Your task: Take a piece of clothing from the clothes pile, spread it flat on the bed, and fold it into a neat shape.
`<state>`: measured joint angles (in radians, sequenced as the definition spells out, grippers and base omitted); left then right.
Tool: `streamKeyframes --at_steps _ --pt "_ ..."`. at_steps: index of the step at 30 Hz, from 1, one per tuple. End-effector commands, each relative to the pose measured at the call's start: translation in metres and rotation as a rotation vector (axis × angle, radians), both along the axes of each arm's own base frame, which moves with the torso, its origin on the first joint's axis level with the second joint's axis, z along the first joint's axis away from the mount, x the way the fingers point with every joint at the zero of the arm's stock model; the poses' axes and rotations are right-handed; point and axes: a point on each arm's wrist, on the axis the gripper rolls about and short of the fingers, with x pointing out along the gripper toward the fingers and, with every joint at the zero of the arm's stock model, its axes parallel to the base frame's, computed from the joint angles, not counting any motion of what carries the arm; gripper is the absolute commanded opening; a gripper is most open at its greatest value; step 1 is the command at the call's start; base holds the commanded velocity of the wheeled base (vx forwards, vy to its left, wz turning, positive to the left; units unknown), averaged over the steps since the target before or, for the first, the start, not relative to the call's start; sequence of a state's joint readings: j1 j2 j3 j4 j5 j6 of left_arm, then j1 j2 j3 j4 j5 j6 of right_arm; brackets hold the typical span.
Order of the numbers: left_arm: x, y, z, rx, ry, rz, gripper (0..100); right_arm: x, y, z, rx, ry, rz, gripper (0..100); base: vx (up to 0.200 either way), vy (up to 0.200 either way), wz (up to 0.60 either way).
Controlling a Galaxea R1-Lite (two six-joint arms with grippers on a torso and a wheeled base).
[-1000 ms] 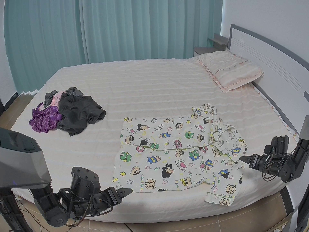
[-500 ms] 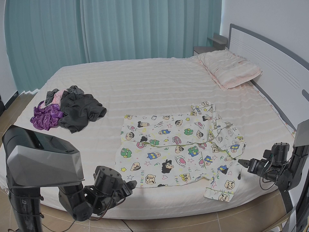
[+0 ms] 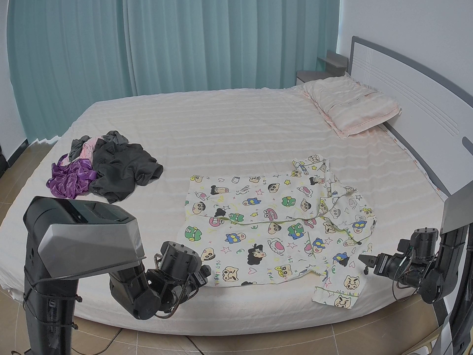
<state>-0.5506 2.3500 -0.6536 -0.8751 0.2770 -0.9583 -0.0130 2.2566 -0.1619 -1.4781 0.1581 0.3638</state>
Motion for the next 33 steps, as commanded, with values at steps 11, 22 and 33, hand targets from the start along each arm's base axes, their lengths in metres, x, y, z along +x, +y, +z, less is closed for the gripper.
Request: streamKeyframes --at_steps 11,22,33 --pt "0.011 0.007 -0.001 -0.005 -0.018 0.041 0 0.01 0.003 -0.02 0.019 0.041 0.027 100 0.0 0.0 0.0" --pt "0.026 0.032 0.024 -0.084 -0.139 0.185 0 0.034 0.006 -0.033 0.015 0.06 0.038 100 0.0 0.0 0.0" --pt "0.026 0.033 0.026 -0.1 -0.166 0.187 0 0.056 0.015 -0.036 -0.015 0.075 0.04 100 0.0 0.0 0.0"
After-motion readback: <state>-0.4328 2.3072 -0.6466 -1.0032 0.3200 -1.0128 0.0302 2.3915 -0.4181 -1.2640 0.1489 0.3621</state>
